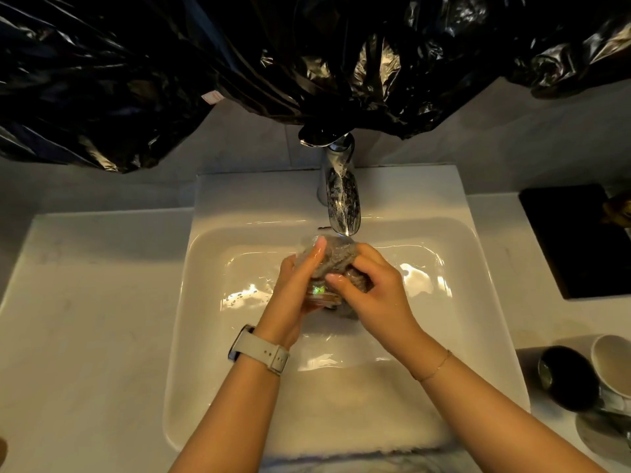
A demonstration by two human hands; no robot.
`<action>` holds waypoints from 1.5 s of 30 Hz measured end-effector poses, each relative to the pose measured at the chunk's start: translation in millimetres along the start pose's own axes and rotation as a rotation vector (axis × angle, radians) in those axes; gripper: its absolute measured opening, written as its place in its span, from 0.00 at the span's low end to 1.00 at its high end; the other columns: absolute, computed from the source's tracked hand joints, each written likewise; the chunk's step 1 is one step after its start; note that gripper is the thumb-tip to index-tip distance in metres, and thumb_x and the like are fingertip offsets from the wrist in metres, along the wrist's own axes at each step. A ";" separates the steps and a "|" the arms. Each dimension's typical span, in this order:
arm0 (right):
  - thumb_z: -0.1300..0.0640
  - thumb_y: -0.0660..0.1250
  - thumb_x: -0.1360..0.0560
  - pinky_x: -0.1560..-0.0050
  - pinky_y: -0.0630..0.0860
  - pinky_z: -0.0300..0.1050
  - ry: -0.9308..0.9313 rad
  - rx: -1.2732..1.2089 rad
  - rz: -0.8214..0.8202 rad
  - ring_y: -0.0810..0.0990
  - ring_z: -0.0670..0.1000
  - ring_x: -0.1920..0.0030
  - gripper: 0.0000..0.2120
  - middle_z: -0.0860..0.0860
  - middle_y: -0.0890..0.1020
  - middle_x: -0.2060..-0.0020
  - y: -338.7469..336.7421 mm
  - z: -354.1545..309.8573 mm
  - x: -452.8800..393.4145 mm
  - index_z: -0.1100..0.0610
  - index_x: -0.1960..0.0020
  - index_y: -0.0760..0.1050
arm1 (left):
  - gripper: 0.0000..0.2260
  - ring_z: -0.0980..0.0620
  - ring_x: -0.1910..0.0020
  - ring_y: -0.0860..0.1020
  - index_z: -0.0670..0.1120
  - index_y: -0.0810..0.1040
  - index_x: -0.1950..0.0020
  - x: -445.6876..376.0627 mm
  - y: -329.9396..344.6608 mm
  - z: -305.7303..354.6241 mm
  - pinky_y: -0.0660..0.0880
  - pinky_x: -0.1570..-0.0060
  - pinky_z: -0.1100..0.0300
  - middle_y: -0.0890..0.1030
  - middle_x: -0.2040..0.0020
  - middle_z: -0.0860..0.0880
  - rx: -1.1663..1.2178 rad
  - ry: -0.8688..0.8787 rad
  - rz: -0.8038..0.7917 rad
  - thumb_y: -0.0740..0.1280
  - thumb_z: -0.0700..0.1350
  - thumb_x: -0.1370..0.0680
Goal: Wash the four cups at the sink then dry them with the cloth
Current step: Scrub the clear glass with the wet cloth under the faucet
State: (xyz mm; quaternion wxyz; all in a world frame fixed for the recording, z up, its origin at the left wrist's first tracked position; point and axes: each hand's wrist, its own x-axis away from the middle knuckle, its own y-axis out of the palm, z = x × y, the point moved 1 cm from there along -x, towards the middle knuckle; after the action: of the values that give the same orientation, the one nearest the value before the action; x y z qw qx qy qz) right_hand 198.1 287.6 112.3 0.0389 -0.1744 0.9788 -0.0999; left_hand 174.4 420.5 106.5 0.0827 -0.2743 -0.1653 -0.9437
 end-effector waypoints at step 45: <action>0.56 0.61 0.19 0.56 0.77 0.36 0.284 -0.398 0.203 0.83 0.44 0.53 0.07 0.50 0.84 0.54 10.4 5.5 -18.7 0.55 0.45 0.77 | 0.21 0.45 0.49 0.83 0.42 0.81 0.41 2.5 13.7 -13.4 0.79 0.47 0.50 0.84 0.46 0.40 0.435 -0.107 0.011 0.62 0.58 0.22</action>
State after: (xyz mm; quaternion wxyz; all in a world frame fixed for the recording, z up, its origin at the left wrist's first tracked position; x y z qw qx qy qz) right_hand 212.8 302.7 105.5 -0.1240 -0.0639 0.9873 0.0757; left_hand 169.1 402.8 100.9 0.1363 -0.3006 -0.3675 -0.8694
